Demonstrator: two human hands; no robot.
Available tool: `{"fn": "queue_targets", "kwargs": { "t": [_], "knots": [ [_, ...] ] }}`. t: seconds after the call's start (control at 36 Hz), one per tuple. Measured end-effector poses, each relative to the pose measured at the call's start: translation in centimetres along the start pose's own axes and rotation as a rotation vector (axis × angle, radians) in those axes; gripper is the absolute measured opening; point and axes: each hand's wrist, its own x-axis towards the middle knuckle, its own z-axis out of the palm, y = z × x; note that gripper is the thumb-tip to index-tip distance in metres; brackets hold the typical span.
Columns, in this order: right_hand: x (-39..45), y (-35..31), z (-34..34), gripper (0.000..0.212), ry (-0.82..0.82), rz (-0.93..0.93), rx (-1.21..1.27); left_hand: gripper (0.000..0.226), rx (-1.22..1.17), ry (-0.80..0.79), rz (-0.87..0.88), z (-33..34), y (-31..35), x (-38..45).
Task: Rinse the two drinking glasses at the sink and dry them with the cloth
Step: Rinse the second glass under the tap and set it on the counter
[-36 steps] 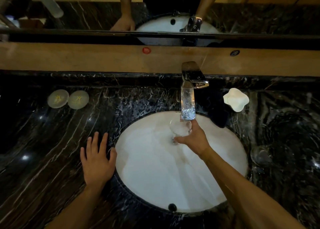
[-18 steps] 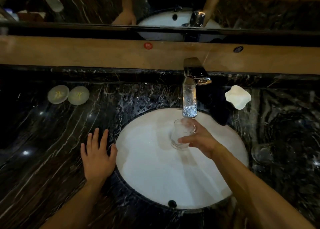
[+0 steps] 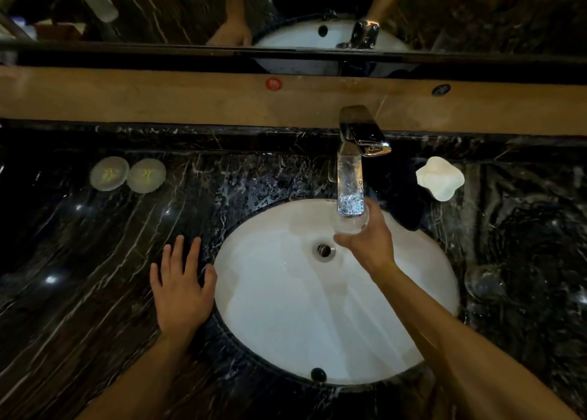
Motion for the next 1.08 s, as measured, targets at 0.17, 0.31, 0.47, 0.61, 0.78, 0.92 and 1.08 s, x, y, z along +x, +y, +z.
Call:
{"fn": "queue_targets", "kwargs": {
  "t": [0.17,0.31,0.47,0.61,0.78,0.92,1.08],
  "knots": [
    [0.5,1.1,-2.2,0.075,-0.196,0.208,0.175,0.065,-0.008,0.009,-0.003,-0.1,0.1,-0.1],
    [-0.4,1.3,-2.9,0.082,-0.428,0.277,0.296,0.065,-0.002,0.013,0.006,-0.1,0.1,-0.1],
    [-0.7,1.1,-0.9,0.086,-0.404,0.148,0.249,0.066,0.014,0.001,0.001,0.0,0.0,0.0],
    [-0.5,0.2,0.5,0.086,-0.341,0.039,0.067,0.066,0.015,0.001,-0.008,0.0,0.1,0.1],
    [-0.5,0.0,1.7,0.079,-0.121,-0.003,-0.014,0.065,0.021,0.001,-0.004,0.0,0.0,0.0],
    [-0.9,0.1,1.2,0.081,0.009,-0.090,-0.084,0.065,0.017,0.001,-0.008,0.0,0.1,0.0],
    [-1.0,0.3,-0.8,0.081,-0.008,0.032,0.078,0.065,0.018,-0.001,-0.006,-0.1,0.2,0.0]
  ]
}}
